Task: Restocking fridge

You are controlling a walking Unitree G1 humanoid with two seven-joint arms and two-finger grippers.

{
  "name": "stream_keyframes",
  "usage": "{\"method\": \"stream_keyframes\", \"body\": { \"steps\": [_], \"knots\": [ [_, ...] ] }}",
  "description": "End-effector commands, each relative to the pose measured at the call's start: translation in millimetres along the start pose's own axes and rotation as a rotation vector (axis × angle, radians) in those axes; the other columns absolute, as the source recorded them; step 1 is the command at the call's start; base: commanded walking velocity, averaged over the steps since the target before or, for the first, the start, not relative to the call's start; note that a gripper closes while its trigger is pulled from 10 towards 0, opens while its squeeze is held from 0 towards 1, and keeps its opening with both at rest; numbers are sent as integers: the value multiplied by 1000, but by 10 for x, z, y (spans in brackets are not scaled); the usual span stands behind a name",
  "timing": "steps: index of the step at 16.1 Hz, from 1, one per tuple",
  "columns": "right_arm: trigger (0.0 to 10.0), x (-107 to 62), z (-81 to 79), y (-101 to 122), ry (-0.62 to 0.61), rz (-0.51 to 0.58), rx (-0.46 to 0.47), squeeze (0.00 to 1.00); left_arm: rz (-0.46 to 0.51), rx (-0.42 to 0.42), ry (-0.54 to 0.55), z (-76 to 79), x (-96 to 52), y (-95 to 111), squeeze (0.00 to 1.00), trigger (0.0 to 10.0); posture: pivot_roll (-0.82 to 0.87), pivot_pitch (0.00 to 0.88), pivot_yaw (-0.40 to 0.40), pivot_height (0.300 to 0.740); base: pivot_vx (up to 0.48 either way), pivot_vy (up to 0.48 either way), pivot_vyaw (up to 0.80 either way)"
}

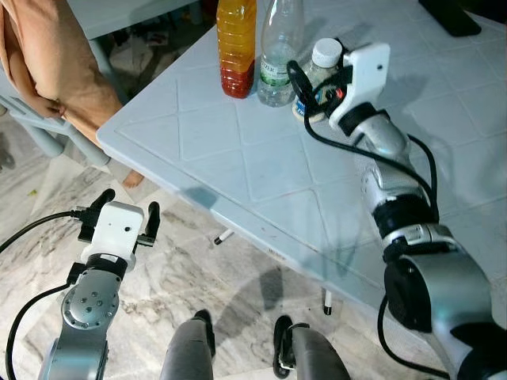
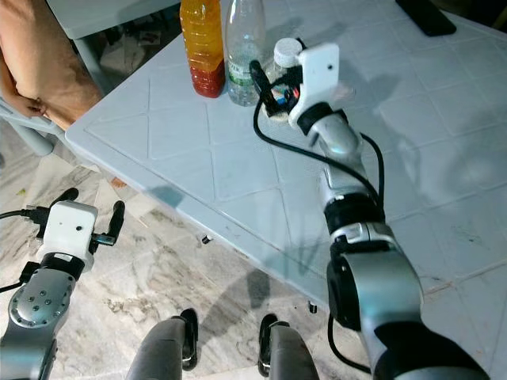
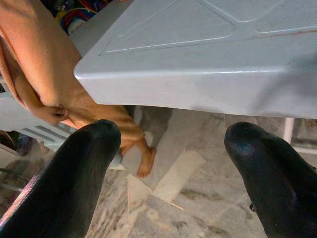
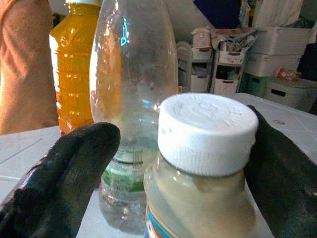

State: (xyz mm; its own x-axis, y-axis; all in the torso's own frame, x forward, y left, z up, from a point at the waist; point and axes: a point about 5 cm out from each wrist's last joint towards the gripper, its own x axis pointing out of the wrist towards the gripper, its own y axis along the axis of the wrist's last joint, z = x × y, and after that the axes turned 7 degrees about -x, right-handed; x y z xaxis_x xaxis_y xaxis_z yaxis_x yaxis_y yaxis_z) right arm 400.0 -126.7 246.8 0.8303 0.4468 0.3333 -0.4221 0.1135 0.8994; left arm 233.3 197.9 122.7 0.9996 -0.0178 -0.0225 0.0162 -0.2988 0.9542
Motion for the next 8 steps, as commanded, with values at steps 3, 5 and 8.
{"method": "stream_keyframes", "body": {
  "steps": [3, 5, 8],
  "knots": [
    [0, 44, -17, -2, 37, -27, -22, 0, -12, 15, -3, -21, -42, 1, 0, 10000, 286, 280, 22, 740, 0, 0, 0],
    [0, 54, -21, -10, 46, -33, -34, 0, -13, 14, -6, -20, -38, 6, 0, 10000, 287, 274, 21, 740, 0, 0, 0],
    [0, 61, -9, -16, 46, -42, -50, 0, -13, 9, -14, 1, -19, 15, 0, 10000, 278, 268, 21, 740, 0, 0, 0]
  ]
}}
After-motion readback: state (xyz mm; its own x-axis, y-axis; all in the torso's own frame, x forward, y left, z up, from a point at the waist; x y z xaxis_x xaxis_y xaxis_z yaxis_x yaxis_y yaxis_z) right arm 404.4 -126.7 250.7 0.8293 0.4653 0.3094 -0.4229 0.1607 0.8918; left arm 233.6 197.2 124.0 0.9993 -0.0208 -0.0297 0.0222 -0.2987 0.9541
